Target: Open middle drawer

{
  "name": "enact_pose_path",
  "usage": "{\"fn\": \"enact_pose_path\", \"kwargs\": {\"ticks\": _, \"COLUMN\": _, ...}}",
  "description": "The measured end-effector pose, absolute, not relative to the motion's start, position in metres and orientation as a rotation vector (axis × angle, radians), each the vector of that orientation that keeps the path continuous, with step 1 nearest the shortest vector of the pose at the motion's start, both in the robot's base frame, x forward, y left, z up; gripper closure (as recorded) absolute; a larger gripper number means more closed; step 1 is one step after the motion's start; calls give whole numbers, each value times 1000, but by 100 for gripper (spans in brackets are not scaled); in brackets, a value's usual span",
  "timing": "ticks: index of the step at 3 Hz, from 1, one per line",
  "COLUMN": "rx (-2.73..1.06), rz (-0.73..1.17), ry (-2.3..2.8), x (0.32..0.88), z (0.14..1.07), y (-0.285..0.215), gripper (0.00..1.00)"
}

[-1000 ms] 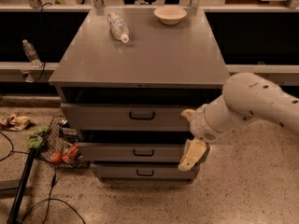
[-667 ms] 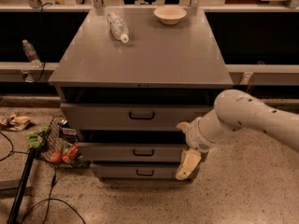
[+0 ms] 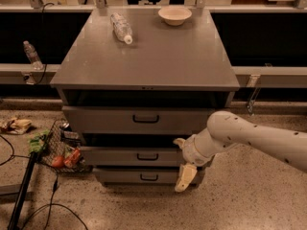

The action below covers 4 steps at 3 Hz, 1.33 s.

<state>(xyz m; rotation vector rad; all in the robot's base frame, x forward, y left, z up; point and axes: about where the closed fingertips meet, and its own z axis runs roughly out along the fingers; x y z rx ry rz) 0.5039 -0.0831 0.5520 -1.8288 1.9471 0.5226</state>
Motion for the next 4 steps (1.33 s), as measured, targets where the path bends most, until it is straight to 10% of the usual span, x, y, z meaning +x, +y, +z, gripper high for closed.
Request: {"fn": "enact_pose_path", "kwargs": {"ticks": 4, "rx": -1787, "rz": 271, "ry": 1957, "x": 553, "z": 467, "y": -123, "gripper": 0}}
